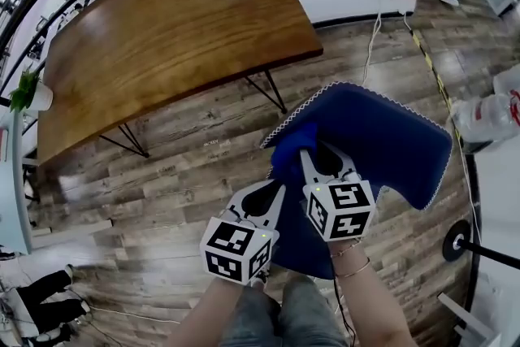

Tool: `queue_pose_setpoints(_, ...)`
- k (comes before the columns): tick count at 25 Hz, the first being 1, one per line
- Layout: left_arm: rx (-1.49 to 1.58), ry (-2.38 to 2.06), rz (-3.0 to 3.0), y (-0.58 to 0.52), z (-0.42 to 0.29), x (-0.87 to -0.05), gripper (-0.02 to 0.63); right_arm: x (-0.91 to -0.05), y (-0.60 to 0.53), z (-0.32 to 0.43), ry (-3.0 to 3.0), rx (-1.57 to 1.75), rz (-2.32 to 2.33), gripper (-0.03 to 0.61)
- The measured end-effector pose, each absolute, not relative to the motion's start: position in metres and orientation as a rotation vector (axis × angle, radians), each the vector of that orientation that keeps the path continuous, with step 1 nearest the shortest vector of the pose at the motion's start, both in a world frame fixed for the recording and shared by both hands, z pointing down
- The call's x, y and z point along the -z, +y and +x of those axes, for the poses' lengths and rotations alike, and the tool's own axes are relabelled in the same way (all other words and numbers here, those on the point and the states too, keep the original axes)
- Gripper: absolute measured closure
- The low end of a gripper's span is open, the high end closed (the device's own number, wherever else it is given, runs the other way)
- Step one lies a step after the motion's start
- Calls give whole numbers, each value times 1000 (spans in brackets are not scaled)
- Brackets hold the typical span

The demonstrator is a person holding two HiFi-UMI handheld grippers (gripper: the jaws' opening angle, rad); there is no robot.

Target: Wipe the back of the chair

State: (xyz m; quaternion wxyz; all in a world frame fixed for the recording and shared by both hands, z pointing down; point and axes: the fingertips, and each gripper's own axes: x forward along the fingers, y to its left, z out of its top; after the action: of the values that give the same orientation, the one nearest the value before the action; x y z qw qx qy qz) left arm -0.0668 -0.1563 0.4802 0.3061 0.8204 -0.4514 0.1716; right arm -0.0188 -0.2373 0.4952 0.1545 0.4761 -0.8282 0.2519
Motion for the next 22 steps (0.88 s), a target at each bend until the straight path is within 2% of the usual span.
queue_pose_setpoints(11, -481, -1171, 2182, -163, -52, -502, 577, -508, -242, -1, -2329, -669, 1445, 497)
queue_pose_setpoints(22, -507, -1043, 2230, -159, 2, -508, 577, -525, -227, 93, -2153, -707, 1670, 497)
